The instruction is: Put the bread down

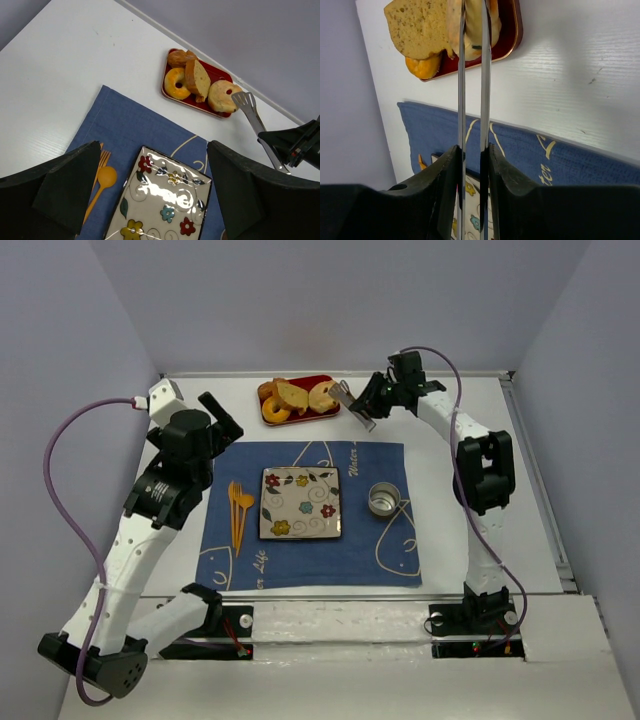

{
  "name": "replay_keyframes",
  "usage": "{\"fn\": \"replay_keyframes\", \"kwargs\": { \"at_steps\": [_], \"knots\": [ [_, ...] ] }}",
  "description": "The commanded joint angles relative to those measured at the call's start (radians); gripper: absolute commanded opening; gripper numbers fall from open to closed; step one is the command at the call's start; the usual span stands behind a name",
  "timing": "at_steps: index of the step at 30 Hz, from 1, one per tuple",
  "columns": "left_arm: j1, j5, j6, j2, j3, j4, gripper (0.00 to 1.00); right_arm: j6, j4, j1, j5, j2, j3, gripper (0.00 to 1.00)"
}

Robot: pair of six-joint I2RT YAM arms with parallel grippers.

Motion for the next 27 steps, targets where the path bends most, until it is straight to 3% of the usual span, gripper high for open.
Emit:
{"fn": "replay_keyframes", "kwargs": {
  "at_steps": [1, 14, 23, 27],
  "knots": [
    [0.001, -0.029, -0.008, -0.038, -0.013, 0.035, 0.99, -0.016, 0.115, 0.003, 0.013, -0.107, -0.004, 0.07],
    [-0.001, -0.029, -0.010, -0.046, -0.013, 0.038, 0.99, -0.110, 0.244, 0.003, -0.091, -0.368, -0.136, 0.07],
    [-0.001, -0.032, -0.010, -0.051, -0.014, 0.040, 0.99, -0.140, 0.279, 0.035, -0.402, -0.624, -0.504, 0.07],
    [-0.001, -0.023, -0.008, -0.049, -0.014, 0.046, 0.99, -0.245, 0.088, 0.097, -0.447, -0.739, -0.652, 0.07]
  ]
}}
